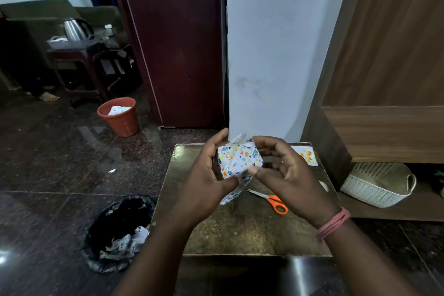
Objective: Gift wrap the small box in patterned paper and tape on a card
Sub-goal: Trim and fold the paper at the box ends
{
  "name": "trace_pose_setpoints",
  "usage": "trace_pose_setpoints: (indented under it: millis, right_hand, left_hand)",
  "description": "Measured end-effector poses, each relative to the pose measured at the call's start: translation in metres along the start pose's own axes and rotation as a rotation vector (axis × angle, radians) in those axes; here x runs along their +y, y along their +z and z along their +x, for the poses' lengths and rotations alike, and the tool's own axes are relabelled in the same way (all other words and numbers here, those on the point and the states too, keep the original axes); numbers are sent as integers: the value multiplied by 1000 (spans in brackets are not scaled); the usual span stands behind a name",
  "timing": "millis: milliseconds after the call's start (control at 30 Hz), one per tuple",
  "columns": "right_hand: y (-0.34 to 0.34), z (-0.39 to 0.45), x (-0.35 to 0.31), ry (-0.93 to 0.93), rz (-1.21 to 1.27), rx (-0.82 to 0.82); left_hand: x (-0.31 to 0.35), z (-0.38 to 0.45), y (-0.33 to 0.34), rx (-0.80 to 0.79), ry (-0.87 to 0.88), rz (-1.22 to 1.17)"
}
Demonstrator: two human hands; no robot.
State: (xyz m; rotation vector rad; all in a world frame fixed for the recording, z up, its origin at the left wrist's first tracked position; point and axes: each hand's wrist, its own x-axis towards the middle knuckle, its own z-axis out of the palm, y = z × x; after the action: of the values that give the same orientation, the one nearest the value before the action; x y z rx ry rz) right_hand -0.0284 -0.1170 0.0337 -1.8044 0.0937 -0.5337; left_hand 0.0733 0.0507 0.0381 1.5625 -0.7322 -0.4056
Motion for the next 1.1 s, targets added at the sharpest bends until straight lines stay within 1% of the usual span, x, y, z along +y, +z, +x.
trace_pose_setpoints:
  millis: [67, 133, 300, 500, 567, 633, 700, 800, 833, 900, 933, 1000, 1067, 1100]
  right_hand:
    - [3, 1, 5, -38, -80, 71]
    - [1, 2, 5, -79, -101, 87]
    - [-11, 3, -4, -84, 38, 53]
    - [-9, 1, -7, -51, 117, 108]
    - [-8, 0, -5, -16, 197, 127]
    - [-8, 1, -5, 8, 291, 154]
    - [-9, 2, -3, 17, 301, 165]
    - [-7, -1, -6, 22, 149, 132]
    - [-5, -3, -9, 6, 74, 117]
    - [-1, -5, -17, -87, -119, 94]
    - [1, -5, -20, -130, -223, 113]
    - [5, -3, -22, -134, -458, 211]
    - [9, -1, -22, -47, -675, 292]
    - [9, -1, -21, 13, -736, 310]
  left_hand:
    - [3, -1, 4, -16, 5, 5]
    - [4, -1, 5, -25, -1, 6]
    - [-2, 0, -1, -5, -27, 27]
    - [-6, 3, -3, 6, -66, -4]
    - [-6, 3, -2, 18, -64, -22]
    - [-6, 4, -3, 56, -73, -71]
    - [-6, 7, -5, 113, -68, -118]
    - [-7, 7, -8, 135, -55, -82]
    - [-6, 5, -7, 114, -38, -16]
    - [-6, 1, -1, 80, 53, 198]
    - [-8, 1, 2, 87, 114, 303]
    - [-10, 2, 8, 117, 190, 449]
    - [-13, 3, 9, 146, 221, 513]
    - [-13, 2, 9, 150, 238, 564]
